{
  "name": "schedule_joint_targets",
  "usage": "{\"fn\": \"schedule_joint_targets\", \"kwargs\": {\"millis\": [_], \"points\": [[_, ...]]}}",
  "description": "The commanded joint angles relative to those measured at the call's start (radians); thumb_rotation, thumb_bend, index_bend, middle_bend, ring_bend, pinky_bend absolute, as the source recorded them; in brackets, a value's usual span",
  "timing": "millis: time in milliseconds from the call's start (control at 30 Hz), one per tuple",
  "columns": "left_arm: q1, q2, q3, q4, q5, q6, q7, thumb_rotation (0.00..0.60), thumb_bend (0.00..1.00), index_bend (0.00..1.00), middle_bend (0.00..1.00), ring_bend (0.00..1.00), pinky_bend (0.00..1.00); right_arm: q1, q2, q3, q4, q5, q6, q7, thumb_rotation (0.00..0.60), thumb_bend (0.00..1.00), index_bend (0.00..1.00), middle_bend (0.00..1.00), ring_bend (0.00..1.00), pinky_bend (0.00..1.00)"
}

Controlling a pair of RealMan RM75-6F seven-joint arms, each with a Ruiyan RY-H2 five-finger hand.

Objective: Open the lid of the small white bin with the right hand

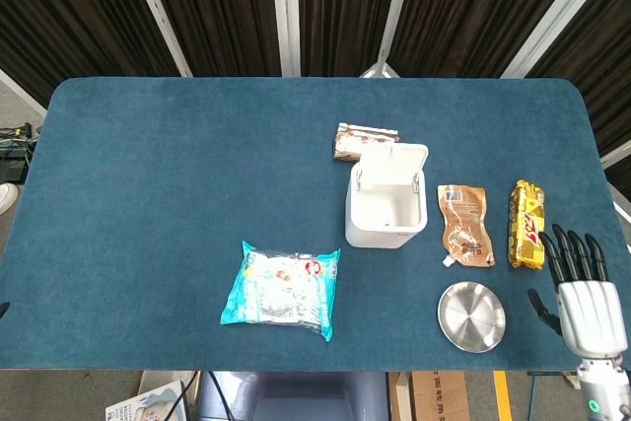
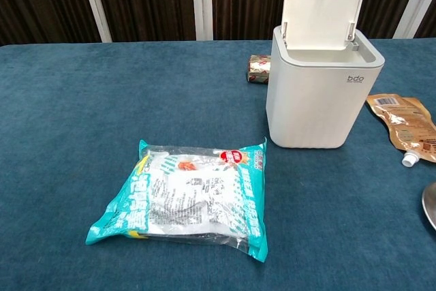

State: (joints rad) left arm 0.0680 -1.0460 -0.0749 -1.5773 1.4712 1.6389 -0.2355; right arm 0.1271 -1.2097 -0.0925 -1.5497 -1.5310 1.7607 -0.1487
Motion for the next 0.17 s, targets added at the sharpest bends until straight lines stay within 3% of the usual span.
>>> {"fn": "schedule_joint_targets", "kwargs": {"millis": [33, 167], "points": [[-0.002, -0.002, 0.001, -0.001, 0.003, -0.001, 0.009, 0.6, 0.03, 0.19, 0.07, 0.01, 0.08, -0.03, 0.006, -0.02, -0.014, -0.007, -0.011, -0.004, 0.6, 0.3, 0.04, 0.0, 0.0, 0.0], [-0.007, -0.002, 0.002, 0.002, 0.006, -0.009, 0.017, 0.6, 0.03, 0.19, 0.07, 0.01, 0.08, -0.034, 0.037, -0.019, -0.051, 0.022, -0.059, -0.013, 0.6, 0.3, 0.04, 0.0, 0.0, 0.0]]}}
